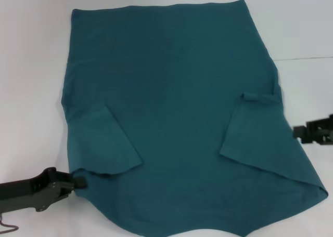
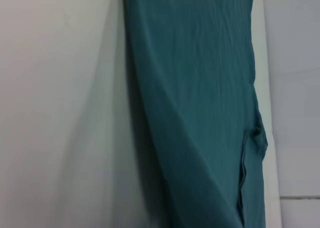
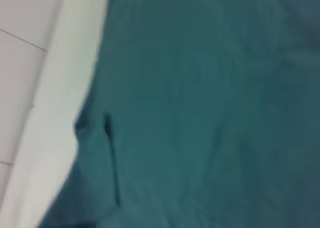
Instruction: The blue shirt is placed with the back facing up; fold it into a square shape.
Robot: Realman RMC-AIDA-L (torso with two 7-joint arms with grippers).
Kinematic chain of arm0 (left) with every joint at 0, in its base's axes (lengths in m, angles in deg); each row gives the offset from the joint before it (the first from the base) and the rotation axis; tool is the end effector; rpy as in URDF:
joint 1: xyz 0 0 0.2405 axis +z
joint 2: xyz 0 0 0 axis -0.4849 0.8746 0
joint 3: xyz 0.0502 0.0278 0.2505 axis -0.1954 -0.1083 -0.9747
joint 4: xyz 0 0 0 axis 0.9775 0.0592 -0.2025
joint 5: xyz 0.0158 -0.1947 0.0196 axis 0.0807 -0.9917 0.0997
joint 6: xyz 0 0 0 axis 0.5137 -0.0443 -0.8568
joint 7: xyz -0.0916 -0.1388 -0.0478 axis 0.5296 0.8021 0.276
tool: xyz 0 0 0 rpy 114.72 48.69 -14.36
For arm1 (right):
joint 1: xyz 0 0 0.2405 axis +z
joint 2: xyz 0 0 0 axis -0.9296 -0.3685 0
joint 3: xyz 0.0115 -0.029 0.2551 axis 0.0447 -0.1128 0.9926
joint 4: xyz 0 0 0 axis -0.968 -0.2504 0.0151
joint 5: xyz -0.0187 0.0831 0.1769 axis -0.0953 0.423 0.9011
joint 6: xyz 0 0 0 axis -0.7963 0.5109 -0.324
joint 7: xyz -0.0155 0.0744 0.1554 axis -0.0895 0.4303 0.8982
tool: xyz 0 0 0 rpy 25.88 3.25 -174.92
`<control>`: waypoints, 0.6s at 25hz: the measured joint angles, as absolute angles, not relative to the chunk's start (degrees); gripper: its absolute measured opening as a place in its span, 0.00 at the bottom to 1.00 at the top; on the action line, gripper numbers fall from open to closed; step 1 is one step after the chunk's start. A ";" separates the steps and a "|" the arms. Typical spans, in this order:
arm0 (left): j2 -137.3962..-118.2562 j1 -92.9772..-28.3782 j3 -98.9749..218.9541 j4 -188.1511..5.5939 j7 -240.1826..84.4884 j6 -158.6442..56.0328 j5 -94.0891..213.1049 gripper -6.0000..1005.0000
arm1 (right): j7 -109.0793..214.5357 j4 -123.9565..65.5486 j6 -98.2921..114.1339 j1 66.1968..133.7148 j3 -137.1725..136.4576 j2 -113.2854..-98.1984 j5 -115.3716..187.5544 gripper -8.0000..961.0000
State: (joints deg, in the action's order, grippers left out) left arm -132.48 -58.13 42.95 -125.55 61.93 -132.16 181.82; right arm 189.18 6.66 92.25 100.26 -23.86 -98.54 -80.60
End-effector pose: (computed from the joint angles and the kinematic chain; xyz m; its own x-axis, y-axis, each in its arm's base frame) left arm -0.3003 0.3077 -0.0259 -0.1790 0.9161 0.3587 0.9554 0.0749 0.2855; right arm 0.3112 0.3442 0.0747 0.0881 -0.9161 -0.3911 -0.9929 -0.1123 0.0394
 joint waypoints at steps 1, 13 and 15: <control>-132.43 -58.15 42.96 -125.55 61.94 -131.96 181.75 0.03 | 189.59 6.67 92.87 99.85 -23.88 -97.96 -81.64 0.44; -132.27 -59.60 42.74 -125.10 62.43 -128.62 181.64 0.03 | 191.94 7.75 94.91 97.33 -23.48 -96.59 -90.66 0.45; -132.27 -59.64 42.76 -125.10 62.45 -128.42 181.64 0.03 | 192.01 7.75 94.60 97.31 -23.65 -96.78 -91.30 0.45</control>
State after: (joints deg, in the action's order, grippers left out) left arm -132.27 -59.64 42.76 -125.10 62.45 -128.42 181.64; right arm 192.01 7.75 94.60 97.31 -23.65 -96.78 -91.30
